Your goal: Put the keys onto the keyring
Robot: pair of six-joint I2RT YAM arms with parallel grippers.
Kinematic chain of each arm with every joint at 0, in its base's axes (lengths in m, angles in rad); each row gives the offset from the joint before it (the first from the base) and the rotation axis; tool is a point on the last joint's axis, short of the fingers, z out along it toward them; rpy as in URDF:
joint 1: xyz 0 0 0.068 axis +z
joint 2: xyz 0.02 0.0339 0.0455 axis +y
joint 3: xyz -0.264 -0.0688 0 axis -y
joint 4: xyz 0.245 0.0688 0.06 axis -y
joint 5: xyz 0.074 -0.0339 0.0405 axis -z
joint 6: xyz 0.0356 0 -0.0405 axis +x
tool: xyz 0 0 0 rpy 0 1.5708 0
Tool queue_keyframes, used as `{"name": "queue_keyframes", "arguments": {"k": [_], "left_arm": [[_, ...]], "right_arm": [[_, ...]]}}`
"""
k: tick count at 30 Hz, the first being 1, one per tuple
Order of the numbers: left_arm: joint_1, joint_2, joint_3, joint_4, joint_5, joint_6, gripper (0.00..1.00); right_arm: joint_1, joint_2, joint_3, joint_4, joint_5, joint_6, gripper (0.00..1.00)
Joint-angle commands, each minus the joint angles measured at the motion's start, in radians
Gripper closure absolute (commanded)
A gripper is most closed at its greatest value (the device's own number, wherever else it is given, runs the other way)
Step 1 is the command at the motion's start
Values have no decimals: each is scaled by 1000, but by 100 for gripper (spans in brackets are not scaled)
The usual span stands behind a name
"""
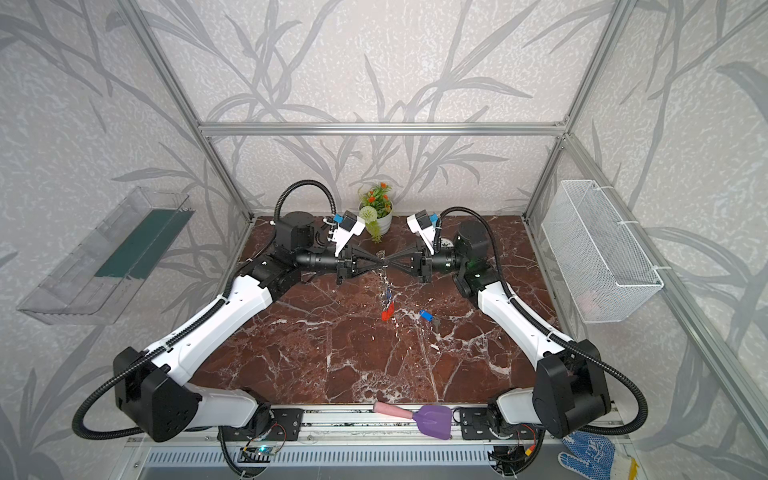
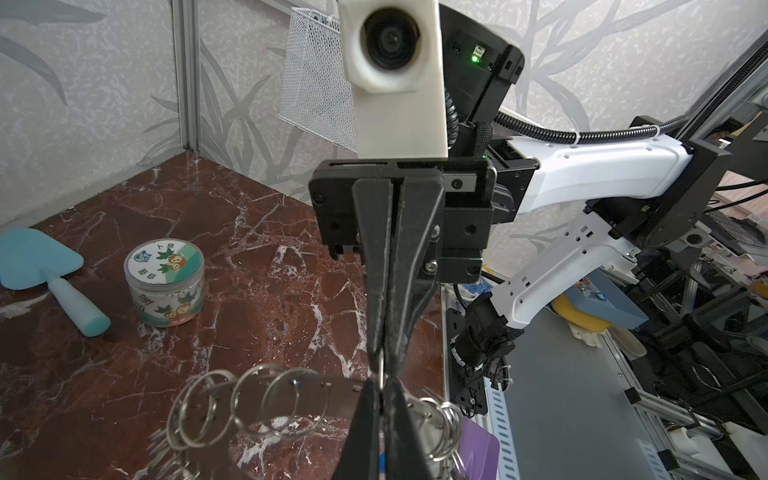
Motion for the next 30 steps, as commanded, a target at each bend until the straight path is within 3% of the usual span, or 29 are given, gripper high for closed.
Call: {"name": "queue_keyframes", "arguments": {"k": [1,5,11,16,24,30], "left_arm": [[-10,7,34,13,8,15,100],[-13,-10,14,19,-52,9,100],[-15,-96,-106,197,-180,-81,100],[-33,-153,-187,309,-257,-147,100],[-101,-223,-308,457,-390,-173,100],[-117,-227,-383,640,-465,-277,100]], "right_arm": [[8,-19,1,40,-18,13,100],[8,-20,9,27,-20,13,100],[-11,-50,20,-50,23,-1,73],[-57,-82,0,-25,69,73,60],[-71,-108,-38,14,93,133,54],[-60,-94,-40,65,63,165,54]]}}
